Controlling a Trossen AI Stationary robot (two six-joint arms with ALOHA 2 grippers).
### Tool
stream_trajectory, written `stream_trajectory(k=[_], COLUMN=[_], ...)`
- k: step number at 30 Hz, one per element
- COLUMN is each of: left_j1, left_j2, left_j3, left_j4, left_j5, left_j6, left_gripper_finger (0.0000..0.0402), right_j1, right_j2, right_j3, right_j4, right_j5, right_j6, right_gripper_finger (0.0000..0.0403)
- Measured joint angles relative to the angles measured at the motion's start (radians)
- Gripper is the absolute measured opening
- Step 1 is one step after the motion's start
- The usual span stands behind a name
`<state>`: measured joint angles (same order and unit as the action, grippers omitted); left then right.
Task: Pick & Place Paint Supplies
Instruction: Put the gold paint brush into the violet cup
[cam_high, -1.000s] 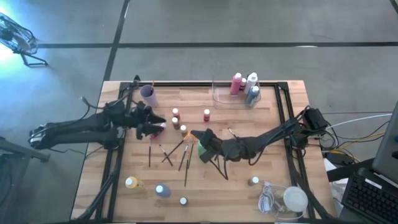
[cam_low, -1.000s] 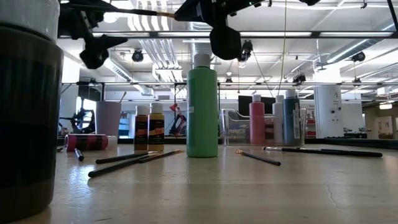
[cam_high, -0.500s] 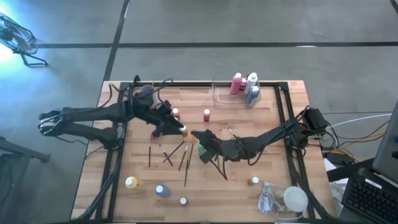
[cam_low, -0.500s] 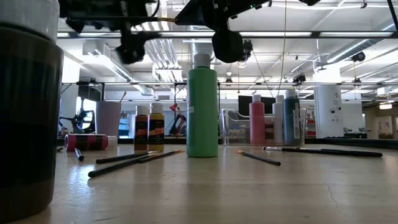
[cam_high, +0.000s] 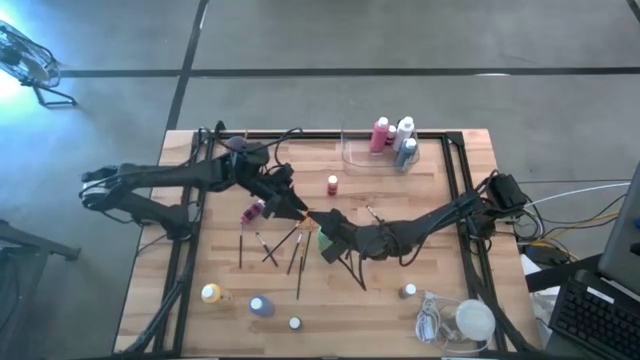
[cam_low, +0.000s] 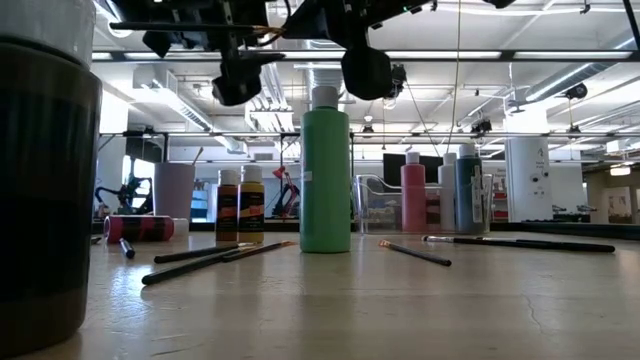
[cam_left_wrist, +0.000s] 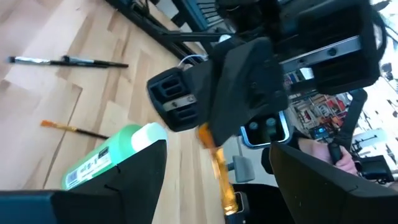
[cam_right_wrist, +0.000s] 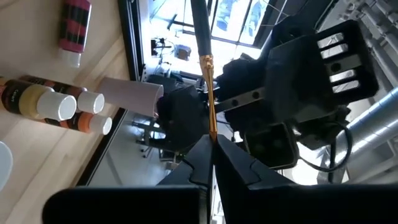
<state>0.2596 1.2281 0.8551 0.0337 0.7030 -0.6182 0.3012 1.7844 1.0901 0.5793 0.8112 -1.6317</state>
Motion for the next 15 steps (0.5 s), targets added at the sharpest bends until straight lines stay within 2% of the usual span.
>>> stream_trajectory(k=[8,15], left_j1=[-0.001,-0.002], left_j2=[0.023,0.025], left_j3=[0.001,0.001], left_j4=[0.000,0.002], left_j5=[0.025,0.048], left_j6=[0.005,0.016], left_gripper_finger=[0.0286,0.0235], right_j1=[0.000,-0.001], right_j2=[0.000,0.000], right_j3=[0.000,0.000], right_j4=[0.001,0.001], right_j5=[0.001,0.002], right_j6=[0.000,0.000], right_gripper_finger=[0.0008,0.0008])
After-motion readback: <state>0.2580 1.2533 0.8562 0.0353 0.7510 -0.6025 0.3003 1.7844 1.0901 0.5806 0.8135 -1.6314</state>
